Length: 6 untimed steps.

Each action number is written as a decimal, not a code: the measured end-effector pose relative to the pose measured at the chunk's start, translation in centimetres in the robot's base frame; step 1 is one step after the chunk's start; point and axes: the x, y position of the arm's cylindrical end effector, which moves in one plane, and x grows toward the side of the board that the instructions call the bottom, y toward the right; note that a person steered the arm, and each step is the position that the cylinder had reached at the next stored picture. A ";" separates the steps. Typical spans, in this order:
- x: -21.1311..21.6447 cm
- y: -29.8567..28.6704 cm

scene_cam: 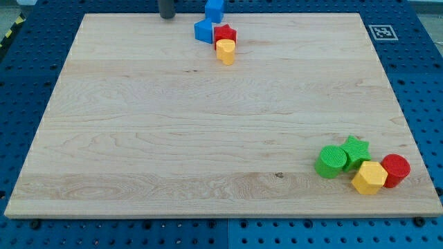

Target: Push the blue cube right a bit

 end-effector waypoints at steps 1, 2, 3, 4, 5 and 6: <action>0.0 1.9; 0.0 4.3; 0.1 7.0; 0.1 7.5; 0.1 7.5; 0.1 8.1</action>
